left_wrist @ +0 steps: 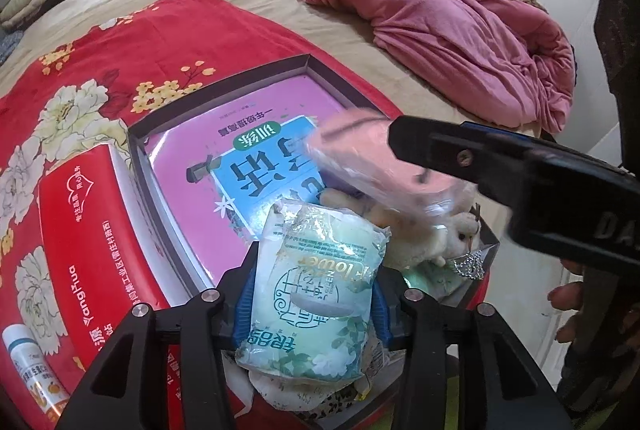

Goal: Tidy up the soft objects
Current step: 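Lower the mask into the tray and open the right tool while the left releases the packet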

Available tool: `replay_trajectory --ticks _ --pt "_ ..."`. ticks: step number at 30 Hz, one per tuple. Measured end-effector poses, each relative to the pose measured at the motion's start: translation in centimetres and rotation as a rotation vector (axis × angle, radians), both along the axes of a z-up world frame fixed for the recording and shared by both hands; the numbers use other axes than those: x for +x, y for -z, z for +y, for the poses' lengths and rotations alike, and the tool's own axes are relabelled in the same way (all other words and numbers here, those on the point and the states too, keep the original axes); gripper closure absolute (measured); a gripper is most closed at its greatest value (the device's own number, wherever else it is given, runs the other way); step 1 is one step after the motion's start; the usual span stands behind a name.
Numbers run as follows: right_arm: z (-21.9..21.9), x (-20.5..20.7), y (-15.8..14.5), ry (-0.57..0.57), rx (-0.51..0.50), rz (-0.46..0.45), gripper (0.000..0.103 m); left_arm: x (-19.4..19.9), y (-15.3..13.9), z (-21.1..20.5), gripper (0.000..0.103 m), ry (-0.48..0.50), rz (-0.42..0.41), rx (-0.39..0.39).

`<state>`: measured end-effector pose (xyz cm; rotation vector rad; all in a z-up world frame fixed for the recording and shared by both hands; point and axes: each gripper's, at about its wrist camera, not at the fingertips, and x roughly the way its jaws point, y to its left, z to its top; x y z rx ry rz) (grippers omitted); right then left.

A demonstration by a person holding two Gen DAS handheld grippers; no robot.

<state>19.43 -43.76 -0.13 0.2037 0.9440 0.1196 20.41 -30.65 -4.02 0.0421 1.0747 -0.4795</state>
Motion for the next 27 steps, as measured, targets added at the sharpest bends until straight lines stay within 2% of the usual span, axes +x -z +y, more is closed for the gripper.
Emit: replay_trajectory --ticks 6,10,18,27 --pt "-0.4 -0.9 -0.9 0.021 -0.018 -0.022 0.027 -0.1 0.0 -0.2 0.048 0.008 -0.004 0.0" --pt "-0.8 -1.8 -1.5 0.042 -0.013 -0.04 0.027 -0.3 -0.3 -0.4 0.035 0.015 -0.013 0.002" --pt "-1.3 -3.4 -3.3 0.068 -0.016 -0.076 0.027 -0.9 -1.3 -0.2 0.029 0.016 -0.036 -0.003" --pt "-0.8 -4.9 -5.0 0.074 -0.029 -0.105 0.027 -1.6 -2.7 0.8 0.026 0.006 -0.062 -0.011"
